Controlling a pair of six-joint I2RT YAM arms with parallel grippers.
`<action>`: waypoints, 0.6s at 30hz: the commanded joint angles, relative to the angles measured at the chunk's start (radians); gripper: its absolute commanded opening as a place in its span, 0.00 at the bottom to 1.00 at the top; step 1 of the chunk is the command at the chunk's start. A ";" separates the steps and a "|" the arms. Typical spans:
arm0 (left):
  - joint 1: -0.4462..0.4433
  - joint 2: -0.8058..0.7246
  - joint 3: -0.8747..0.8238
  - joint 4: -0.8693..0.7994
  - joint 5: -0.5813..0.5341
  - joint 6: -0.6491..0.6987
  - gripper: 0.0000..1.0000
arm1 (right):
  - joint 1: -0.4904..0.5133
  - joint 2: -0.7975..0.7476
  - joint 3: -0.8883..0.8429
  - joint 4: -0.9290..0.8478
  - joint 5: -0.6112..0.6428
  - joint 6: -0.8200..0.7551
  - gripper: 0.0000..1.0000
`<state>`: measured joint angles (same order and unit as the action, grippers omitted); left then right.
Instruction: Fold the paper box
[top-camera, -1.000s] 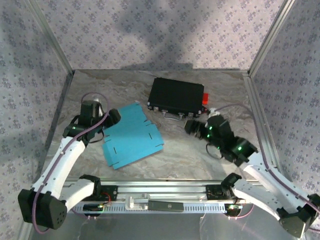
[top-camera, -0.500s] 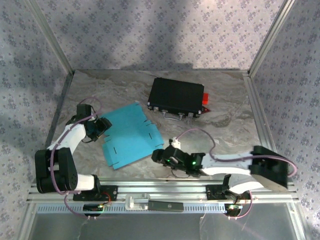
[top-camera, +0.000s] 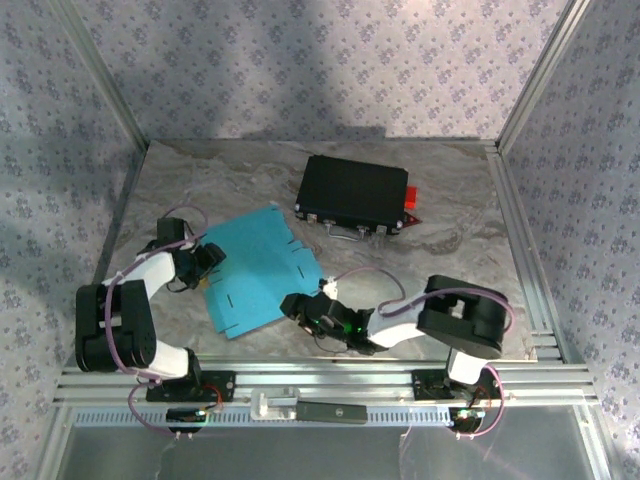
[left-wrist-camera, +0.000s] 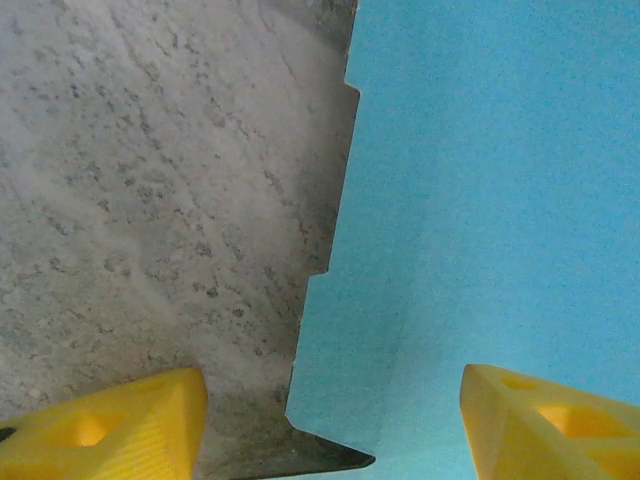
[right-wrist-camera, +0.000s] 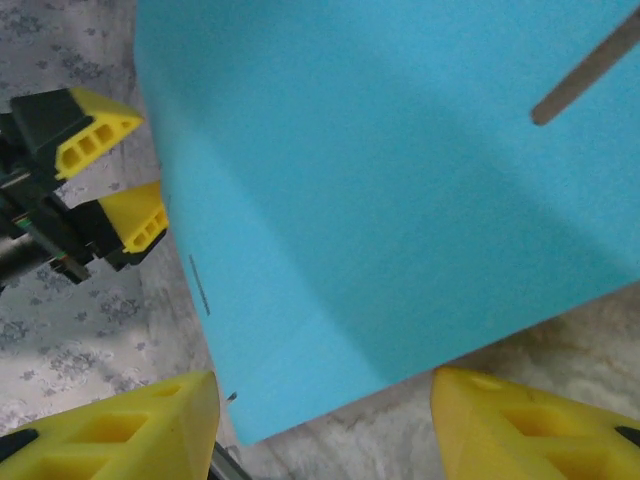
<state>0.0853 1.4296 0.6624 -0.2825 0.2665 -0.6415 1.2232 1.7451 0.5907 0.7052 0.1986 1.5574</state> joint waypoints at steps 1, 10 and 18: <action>0.004 0.001 -0.019 0.043 0.031 -0.006 0.68 | -0.007 0.075 -0.019 0.159 -0.005 0.080 0.58; 0.004 -0.020 -0.044 0.058 0.055 -0.020 0.64 | -0.006 0.101 -0.005 0.192 0.011 0.088 0.57; 0.005 -0.058 -0.052 0.051 0.096 -0.040 0.58 | -0.014 0.118 -0.009 0.302 0.081 0.067 0.56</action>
<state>0.0914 1.3998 0.6193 -0.2367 0.3080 -0.6601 1.2167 1.8523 0.5850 0.9497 0.2192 1.6306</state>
